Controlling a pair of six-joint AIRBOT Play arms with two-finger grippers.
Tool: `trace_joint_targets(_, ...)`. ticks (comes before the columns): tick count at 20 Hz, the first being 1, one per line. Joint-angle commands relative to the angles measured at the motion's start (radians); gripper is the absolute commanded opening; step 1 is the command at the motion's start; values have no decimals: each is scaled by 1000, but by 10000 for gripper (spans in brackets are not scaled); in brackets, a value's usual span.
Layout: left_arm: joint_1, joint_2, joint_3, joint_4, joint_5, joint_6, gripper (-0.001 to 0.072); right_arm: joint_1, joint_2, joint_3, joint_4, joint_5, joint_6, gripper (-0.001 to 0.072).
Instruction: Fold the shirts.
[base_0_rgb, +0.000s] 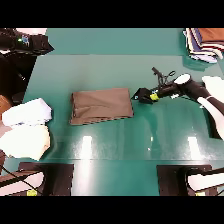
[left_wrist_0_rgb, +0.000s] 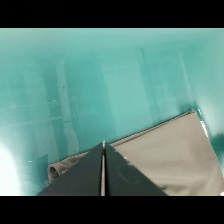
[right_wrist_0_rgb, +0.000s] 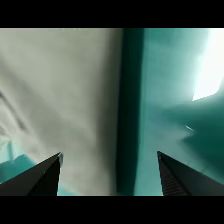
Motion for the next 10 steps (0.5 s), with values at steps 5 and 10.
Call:
trace_joint_targets(5, 0, 1, 0, -27, -3, 0, 23, 151, -195, 204, 100, 25, -10, 536)
trace_joint_targets(10, -13, 1, -2, -77, 1, -4, 22, 185, -204, 289, 89, -10, -57, 15)
